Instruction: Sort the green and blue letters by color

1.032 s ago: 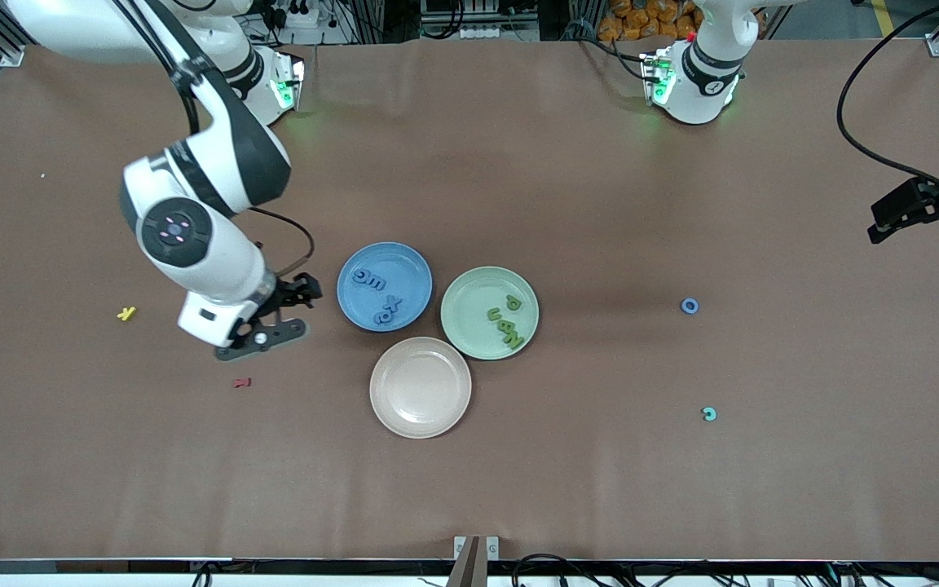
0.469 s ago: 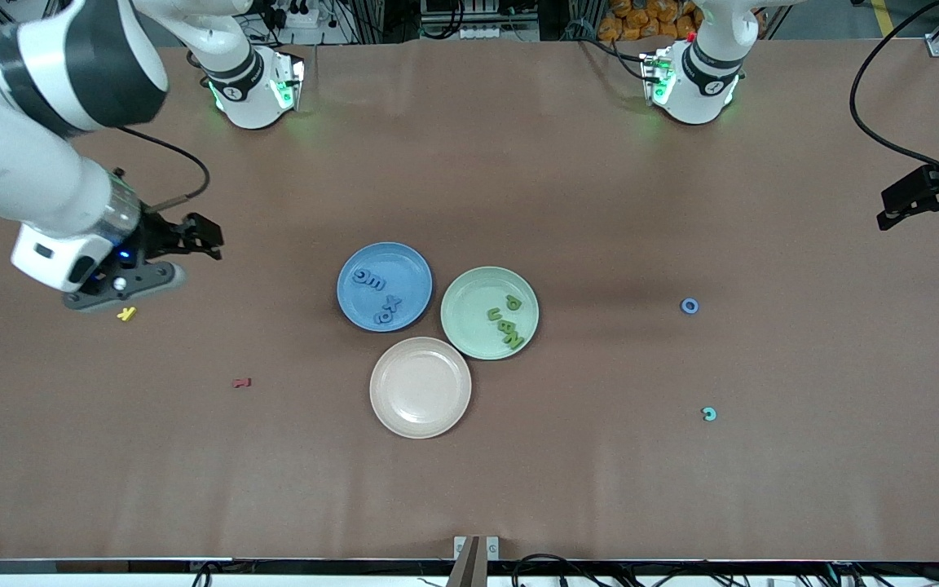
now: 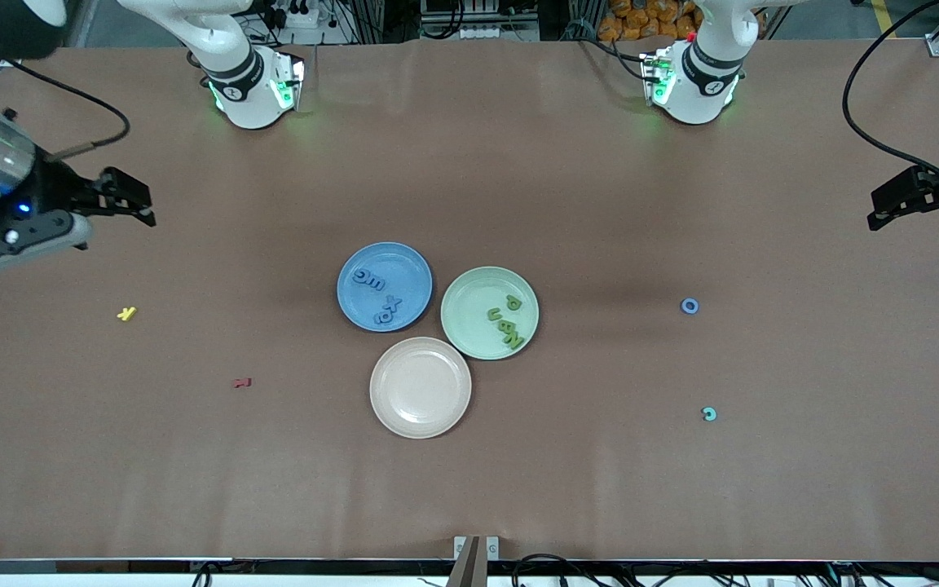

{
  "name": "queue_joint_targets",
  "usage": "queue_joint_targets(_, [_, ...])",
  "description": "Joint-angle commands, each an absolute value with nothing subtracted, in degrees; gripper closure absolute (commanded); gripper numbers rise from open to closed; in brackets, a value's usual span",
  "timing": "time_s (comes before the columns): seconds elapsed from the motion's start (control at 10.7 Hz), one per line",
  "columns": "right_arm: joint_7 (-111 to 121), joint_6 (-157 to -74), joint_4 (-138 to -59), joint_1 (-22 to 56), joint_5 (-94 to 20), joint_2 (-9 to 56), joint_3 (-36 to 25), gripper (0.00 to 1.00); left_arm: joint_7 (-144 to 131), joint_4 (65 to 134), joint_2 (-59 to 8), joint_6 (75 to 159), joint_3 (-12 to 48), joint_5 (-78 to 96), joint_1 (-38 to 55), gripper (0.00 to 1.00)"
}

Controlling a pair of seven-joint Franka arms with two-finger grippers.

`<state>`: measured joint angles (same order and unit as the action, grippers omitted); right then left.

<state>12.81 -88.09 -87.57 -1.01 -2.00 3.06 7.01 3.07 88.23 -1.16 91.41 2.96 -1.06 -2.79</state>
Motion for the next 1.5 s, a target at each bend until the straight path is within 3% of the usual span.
queue_joint_targets(0.0, [13.71,-85.79,-85.96,-1.58,-2.81,0.88,5.54,0.0,3.69,87.45,-1.32,90.88,2.46,-0.44,-2.55,0.0])
queue_joint_targets(1.41, [12.13,-84.81,-85.17,-3.78,-1.14,1.76,4.57,0.0,0.54,85.34,-3.51,91.14,2.46,-1.14,-2.37,0.0])
